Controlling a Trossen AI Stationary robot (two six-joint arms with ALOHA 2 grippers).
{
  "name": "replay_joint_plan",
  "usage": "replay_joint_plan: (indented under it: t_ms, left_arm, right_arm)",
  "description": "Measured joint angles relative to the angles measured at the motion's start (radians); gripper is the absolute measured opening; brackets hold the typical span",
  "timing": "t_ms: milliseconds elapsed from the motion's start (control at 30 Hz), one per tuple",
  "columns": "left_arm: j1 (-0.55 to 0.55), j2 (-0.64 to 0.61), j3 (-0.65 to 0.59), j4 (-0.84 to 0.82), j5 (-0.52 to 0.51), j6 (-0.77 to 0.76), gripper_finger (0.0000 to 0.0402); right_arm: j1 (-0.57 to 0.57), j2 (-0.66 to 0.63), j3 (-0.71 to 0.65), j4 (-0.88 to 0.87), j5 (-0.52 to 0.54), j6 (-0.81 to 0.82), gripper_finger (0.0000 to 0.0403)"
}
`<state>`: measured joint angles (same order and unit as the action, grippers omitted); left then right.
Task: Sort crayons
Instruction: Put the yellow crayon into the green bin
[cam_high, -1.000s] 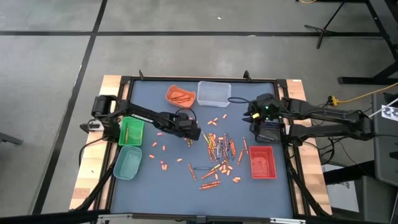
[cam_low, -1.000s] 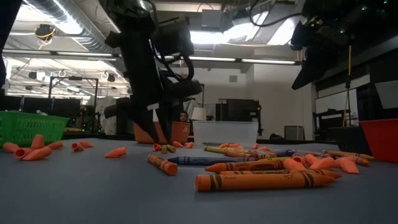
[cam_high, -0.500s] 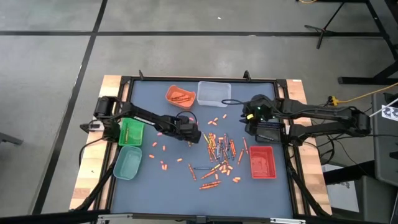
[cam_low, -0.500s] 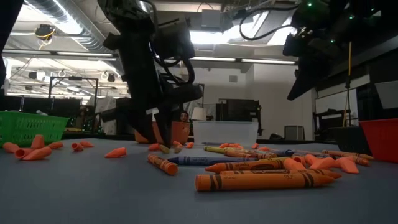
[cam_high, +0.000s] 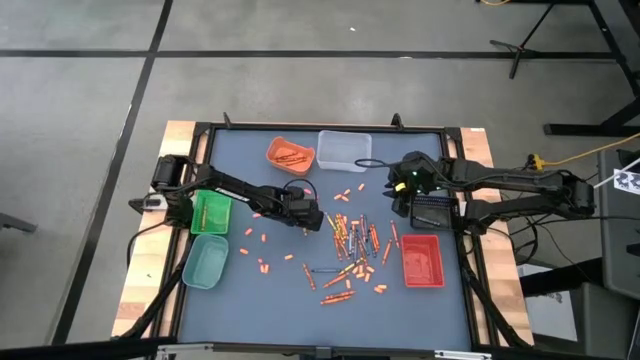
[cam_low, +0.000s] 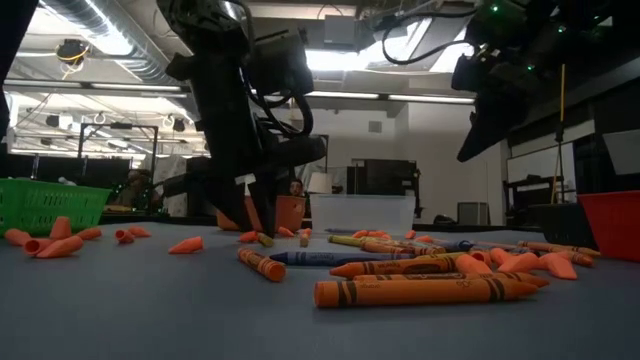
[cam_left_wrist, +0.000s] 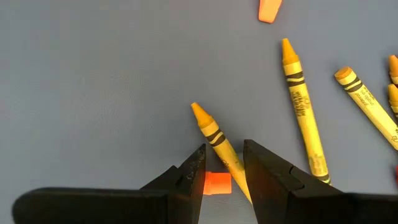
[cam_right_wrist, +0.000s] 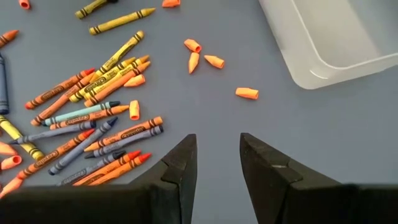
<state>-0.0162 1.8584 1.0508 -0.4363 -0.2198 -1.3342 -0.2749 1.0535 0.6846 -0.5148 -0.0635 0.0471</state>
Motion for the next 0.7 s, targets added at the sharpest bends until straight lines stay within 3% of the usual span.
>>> replay_joint_plan:
  t_ms: [400,700]
  left_arm:
    - [-0.001,0.002,-0.001,0.004,-0.029,-0.028,0.0092]
    - [0.0,0.003,-0.002,0.004,-0.046,-0.028,0.0042]
  right_arm:
    - [0.0,0.0,0.0,0.0,0.0,0.0,0.012]
    - [0.0,0.0,0.0,0.0,0.0,0.0,0.012]
